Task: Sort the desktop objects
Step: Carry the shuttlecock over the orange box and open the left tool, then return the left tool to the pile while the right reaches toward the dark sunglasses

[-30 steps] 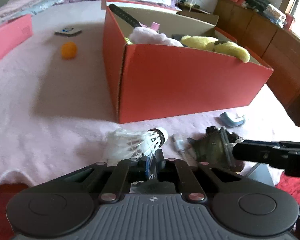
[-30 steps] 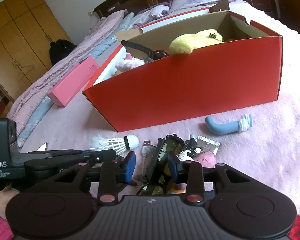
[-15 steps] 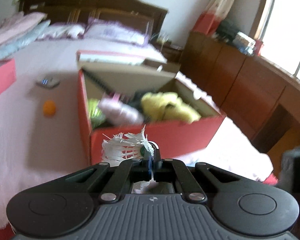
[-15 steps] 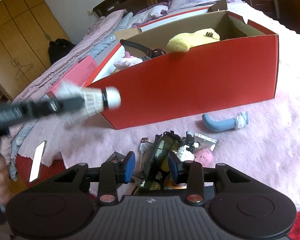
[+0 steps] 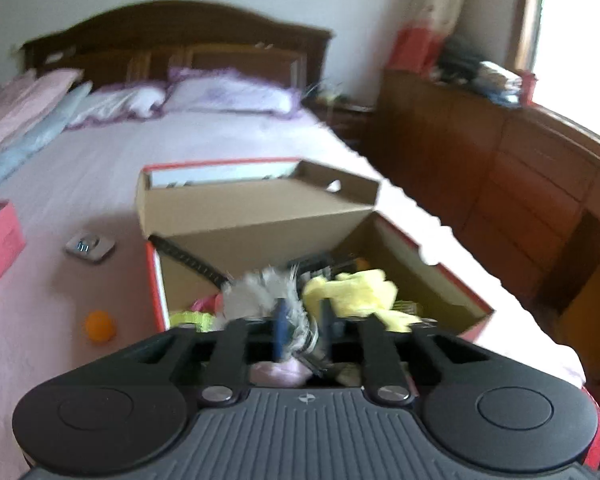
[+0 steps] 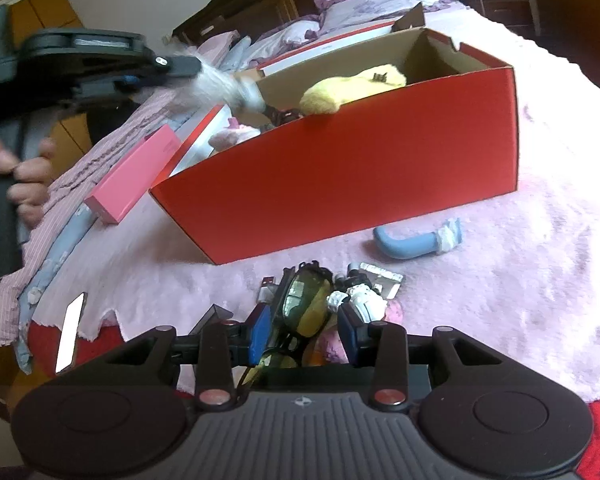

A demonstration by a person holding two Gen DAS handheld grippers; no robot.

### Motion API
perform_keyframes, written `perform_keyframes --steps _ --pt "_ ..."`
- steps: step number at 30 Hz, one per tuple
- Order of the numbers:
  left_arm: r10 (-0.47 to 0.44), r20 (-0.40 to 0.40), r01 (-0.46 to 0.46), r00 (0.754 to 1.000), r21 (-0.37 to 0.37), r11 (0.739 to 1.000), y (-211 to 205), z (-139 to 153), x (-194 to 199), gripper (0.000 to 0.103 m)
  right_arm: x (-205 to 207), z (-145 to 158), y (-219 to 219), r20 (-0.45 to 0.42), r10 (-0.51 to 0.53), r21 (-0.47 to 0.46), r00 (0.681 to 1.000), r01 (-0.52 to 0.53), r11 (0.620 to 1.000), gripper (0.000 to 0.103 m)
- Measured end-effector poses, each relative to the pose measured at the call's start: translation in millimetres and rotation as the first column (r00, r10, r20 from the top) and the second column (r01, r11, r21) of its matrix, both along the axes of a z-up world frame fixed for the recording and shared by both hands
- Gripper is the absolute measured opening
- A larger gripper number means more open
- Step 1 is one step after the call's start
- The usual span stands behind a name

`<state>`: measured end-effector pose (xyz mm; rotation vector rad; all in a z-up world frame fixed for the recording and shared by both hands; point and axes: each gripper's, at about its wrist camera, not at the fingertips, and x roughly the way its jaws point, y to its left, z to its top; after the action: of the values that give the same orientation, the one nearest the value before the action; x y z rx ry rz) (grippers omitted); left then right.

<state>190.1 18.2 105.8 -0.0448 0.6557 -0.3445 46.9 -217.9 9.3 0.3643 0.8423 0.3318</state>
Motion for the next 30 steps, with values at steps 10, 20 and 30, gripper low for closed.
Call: perform_keyframes --steps 10,20,30 --pt "0.047 0.001 -0.047 0.999 0.028 0.999 8.9 -16.9 -37.8 0.082 -5.1 -5.4 -11.6 -0.005 -0.028 -0.010 1.000 0.028 1.000 0.042" --pt "0.066 -0.106 -0.054 0.992 0.120 0.991 8.8 -66.4 -98.9 0.094 -9.2 -8.4 -8.5 -0.011 -0.017 -0.032 1.000 0.016 0.999 0.043" --pt "0.071 -0.248 -0.034 0.966 0.151 0.988 14.7 -111.9 -130.9 0.093 -8.7 -1.3 8.1 0.013 0.051 -0.073 0.999 -0.050 0.996 0.044"
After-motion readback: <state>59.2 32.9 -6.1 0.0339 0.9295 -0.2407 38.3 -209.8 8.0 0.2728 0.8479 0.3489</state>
